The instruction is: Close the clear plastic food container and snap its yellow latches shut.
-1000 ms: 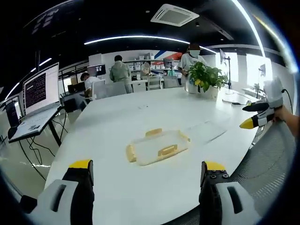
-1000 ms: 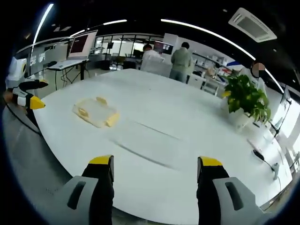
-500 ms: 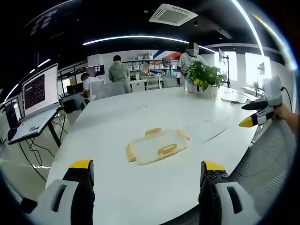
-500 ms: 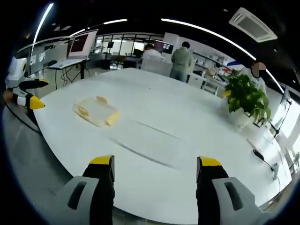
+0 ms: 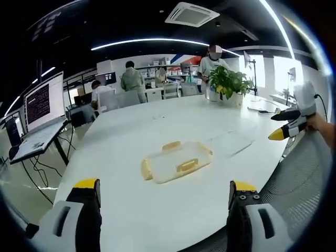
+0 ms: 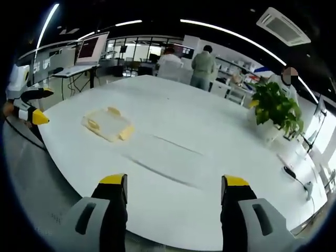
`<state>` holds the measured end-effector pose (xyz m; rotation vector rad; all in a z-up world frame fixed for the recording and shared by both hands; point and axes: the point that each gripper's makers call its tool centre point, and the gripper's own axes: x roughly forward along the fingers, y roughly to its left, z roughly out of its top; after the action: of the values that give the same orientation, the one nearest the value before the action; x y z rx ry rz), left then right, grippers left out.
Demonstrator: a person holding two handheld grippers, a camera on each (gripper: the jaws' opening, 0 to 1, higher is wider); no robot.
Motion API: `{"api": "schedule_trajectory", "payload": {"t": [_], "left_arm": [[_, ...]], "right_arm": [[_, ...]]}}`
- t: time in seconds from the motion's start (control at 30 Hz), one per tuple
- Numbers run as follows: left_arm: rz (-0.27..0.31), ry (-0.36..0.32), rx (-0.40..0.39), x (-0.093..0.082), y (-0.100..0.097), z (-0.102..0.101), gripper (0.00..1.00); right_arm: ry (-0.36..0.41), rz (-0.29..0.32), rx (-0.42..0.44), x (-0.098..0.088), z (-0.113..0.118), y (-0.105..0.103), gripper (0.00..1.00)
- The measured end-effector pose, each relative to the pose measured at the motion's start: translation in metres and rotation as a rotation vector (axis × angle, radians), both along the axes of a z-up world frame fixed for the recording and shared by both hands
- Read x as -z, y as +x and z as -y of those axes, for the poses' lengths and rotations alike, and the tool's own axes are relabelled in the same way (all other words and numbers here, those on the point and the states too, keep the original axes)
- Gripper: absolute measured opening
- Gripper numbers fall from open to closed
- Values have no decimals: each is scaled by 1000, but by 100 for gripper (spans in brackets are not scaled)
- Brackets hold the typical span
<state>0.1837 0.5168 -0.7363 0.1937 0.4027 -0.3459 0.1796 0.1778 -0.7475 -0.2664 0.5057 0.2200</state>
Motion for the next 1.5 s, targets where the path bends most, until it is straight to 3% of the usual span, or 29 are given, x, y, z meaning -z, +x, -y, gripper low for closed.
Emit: {"api": "schedule_trajectory", "payload": {"t": [0.13,0.37,0.53,0.63,0.73,0.8,0.87,0.93,1.03,1.13,1.23,1.3,1.33,1.37,1.4,1.43,1.5], "left_arm": [[-23,-4,18,3,-3,3,99],[-25,15,2,4,-2,-1,99],[-31,17,-7,5,-1,-3,99],[-43,-5,51,5,0,3,99],[-61,-10,76,9,9,-6,99],[-132,-18,113,19,12,-11,99],[-105,1,206,19,23,-9,99],[-45,102,299,19,36,-13,99],[-79,202,422,25,45,-13,99],[-95,251,531,25,62,-9,99],[-198,336,578,35,81,-17,99],[-136,463,643,32,104,-18,99],[-151,505,686,35,110,-18,99],[-202,508,695,39,110,-18,98],[-271,501,695,43,112,-19,96],[-300,491,712,44,112,-16,94],[-282,510,762,44,122,-9,90]], "right_arm": [[-10,-30,-17,5,-2,-2,72],[5,-2,-23,0,-4,0,71],[-3,-24,-52,4,-8,-1,71],[18,-20,-76,3,-12,-1,69],[85,-42,-111,4,-17,0,70],[128,-54,-127,5,-18,2,72],[144,-88,-166,8,-20,4,70],[94,-59,-266,1,-28,12,66],[-80,0,-438,-12,-42,27,66],[-115,-2,-617,-18,-71,41,68],[-90,-54,-787,-17,-104,51,77],[-106,-113,-920,-11,-122,55,80],[-128,-129,-977,-9,-130,61,79],[-161,-134,-997,-6,-133,67,75],[-192,-188,-1022,0,-134,72,71],[-213,-244,-1032,7,-134,74,65],[-257,-327,-1032,22,-133,84,52]]}}
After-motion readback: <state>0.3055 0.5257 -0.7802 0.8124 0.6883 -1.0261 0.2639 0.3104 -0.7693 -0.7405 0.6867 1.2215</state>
